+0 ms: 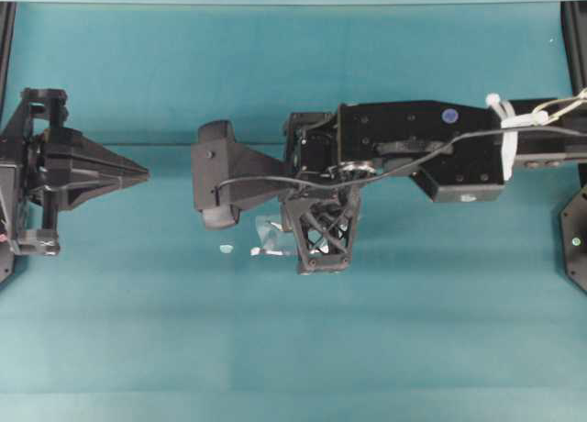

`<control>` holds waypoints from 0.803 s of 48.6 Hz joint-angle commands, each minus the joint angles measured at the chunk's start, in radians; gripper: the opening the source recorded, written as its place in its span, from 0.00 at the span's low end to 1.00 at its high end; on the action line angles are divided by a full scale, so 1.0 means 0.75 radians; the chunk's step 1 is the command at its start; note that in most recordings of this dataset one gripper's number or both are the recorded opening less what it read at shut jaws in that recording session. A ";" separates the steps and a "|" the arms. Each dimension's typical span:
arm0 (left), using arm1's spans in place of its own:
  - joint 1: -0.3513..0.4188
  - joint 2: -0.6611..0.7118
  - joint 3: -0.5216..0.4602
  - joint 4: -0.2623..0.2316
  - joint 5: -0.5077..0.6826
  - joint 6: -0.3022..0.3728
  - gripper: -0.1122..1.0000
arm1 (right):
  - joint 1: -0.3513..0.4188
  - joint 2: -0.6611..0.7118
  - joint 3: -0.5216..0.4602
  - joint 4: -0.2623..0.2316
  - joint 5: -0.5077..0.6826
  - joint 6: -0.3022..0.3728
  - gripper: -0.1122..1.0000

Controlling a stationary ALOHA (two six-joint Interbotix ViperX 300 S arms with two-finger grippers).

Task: Hand over the silver zip bag and make it stand upright.
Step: 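Carry the hanging bag toward the left gripper at center, then open the left gripper and move it to the bag's lower edge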

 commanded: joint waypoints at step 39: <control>-0.022 0.082 -0.022 0.004 -0.043 -0.121 0.23 | 0.008 0.018 -0.025 -0.045 -0.004 -0.004 0.12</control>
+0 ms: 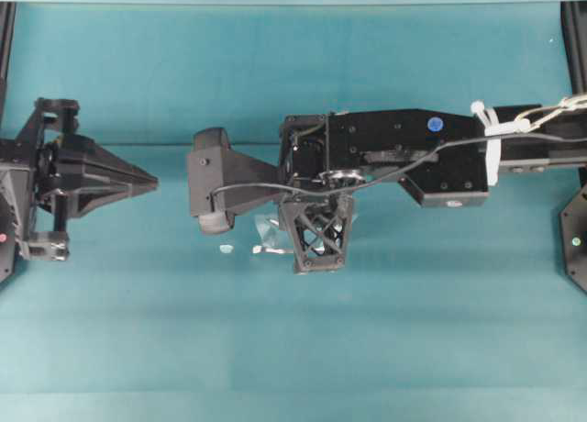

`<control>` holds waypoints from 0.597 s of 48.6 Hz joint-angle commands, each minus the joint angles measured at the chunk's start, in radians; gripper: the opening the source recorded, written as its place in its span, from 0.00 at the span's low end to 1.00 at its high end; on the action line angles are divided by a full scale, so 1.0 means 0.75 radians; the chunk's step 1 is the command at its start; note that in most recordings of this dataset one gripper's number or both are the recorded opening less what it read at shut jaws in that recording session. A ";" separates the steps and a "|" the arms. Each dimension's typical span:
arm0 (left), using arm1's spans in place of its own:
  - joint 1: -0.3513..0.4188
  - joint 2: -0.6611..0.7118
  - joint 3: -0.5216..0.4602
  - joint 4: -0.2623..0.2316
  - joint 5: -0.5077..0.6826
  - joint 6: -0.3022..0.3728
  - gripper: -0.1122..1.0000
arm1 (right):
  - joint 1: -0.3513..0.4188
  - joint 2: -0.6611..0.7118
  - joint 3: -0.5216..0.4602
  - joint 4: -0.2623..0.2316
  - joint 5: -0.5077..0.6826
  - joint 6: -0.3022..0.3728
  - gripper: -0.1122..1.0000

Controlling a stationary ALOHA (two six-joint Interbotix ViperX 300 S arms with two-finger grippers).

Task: Hand over the silver zip bag and make it stand upright.
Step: 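Open the left gripper and move it to the bag's lower edge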

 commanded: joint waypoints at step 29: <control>-0.037 0.313 0.043 0.004 -0.235 -0.035 0.93 | 0.004 -0.012 -0.020 -0.002 -0.006 0.004 0.12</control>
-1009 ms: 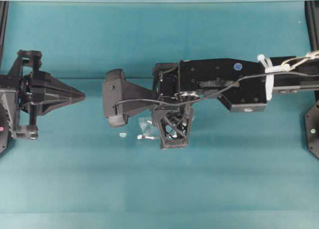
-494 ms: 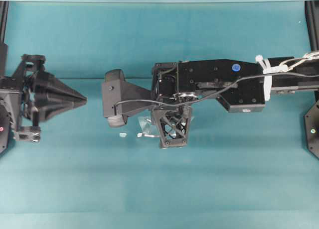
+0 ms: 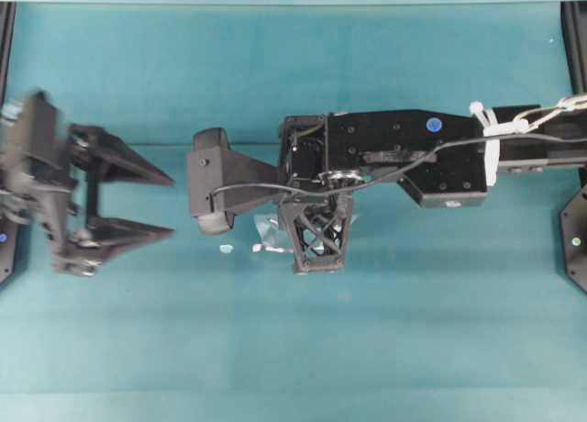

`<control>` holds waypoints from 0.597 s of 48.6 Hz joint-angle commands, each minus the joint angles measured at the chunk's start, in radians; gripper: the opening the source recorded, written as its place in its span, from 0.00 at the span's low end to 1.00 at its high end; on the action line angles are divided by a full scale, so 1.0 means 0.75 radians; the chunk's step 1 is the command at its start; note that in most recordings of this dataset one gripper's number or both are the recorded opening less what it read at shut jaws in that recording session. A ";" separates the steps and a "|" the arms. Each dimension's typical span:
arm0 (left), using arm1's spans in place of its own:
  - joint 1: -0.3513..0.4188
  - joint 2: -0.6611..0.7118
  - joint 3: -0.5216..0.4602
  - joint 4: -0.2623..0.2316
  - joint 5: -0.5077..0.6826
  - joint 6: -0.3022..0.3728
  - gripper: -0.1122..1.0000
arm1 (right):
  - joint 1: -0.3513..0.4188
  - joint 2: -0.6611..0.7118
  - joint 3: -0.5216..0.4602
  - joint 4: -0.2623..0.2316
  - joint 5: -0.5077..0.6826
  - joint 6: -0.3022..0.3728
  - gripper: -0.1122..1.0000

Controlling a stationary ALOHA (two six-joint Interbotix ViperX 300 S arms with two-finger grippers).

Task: Hand over the silver zip bag and make it stand upright.
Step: 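Open the left gripper and move it to the bag's lower edge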

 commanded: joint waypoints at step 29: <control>-0.004 0.544 -0.076 0.004 -0.503 -0.010 0.94 | 0.002 -0.008 -0.020 -0.002 -0.006 0.002 0.12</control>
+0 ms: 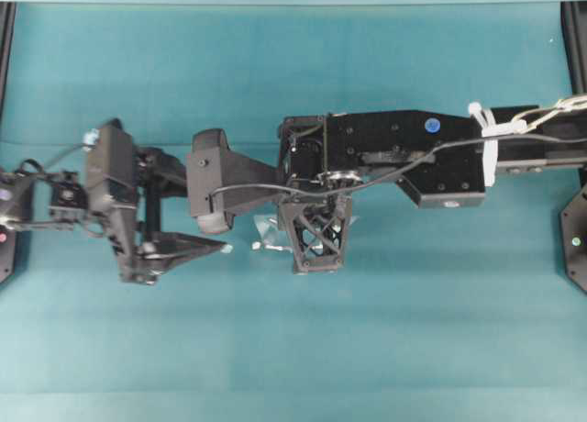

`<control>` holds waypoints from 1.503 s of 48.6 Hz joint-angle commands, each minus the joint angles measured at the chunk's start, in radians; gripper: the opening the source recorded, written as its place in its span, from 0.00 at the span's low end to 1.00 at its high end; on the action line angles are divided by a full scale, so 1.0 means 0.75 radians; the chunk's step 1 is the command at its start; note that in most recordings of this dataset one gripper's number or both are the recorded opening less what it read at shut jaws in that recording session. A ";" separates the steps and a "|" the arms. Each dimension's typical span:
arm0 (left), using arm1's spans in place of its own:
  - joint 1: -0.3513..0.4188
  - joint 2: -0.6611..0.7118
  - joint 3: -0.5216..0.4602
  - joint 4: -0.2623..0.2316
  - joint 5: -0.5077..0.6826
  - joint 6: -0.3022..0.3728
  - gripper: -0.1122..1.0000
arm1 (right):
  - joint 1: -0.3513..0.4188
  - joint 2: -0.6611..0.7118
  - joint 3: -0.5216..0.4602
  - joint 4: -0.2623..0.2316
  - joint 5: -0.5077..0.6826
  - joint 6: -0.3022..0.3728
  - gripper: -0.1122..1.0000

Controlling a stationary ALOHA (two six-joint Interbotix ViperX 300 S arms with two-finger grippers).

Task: Hand over the silver zip bag and make it stand upright.
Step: 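Open the left gripper and move it to the bag's lower edge, then close the left gripper on the bag's bottom edge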

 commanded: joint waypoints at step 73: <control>0.025 0.671 -0.389 0.002 -0.305 -0.057 0.93 | 0.004 -0.002 -0.012 -0.002 -0.035 -0.008 0.12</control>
